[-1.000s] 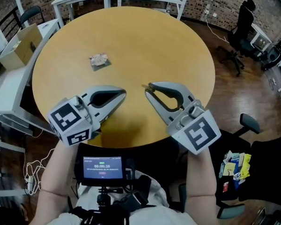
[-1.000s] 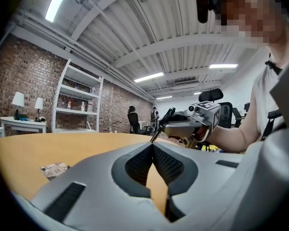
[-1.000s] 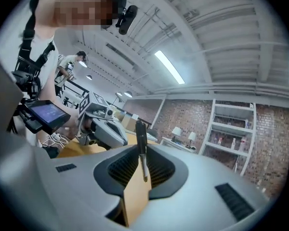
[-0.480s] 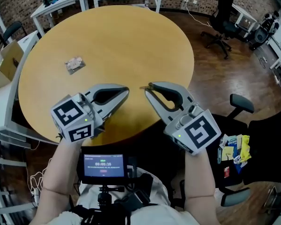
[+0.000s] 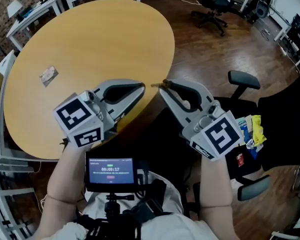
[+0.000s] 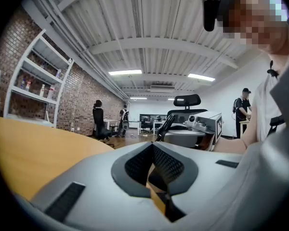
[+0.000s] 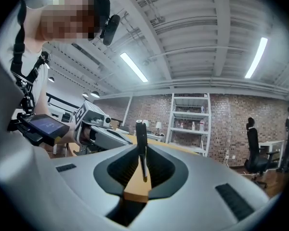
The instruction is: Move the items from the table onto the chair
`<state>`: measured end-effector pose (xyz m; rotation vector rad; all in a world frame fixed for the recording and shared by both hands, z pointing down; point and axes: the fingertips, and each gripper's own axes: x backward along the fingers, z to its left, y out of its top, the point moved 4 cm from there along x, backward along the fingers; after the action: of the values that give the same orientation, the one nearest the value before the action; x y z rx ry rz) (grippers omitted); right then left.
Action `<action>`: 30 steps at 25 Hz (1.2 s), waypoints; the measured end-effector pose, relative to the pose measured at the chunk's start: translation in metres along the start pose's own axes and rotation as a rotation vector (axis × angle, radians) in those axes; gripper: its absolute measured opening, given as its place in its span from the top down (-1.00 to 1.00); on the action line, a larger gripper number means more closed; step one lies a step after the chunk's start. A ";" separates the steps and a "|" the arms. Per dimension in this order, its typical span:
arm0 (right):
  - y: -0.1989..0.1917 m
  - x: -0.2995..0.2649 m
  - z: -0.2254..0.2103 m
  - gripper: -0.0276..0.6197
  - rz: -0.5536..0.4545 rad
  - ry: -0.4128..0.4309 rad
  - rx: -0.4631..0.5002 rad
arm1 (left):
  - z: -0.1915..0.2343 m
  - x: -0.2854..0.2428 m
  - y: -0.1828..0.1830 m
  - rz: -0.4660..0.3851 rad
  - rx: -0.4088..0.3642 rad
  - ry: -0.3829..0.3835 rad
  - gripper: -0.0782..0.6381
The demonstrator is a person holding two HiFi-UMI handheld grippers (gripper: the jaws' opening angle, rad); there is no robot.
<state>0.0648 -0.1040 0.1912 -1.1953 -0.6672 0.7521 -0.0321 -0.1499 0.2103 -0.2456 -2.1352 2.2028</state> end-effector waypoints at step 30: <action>-0.068 0.252 -0.064 0.73 0.193 -0.510 -0.076 | -0.121 -0.201 -0.039 -0.022 0.056 -0.411 0.76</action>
<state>0.2746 0.0504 0.2578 -1.1536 -1.0145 1.2243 0.1828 -0.0610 0.2599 0.2568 -2.2378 2.4698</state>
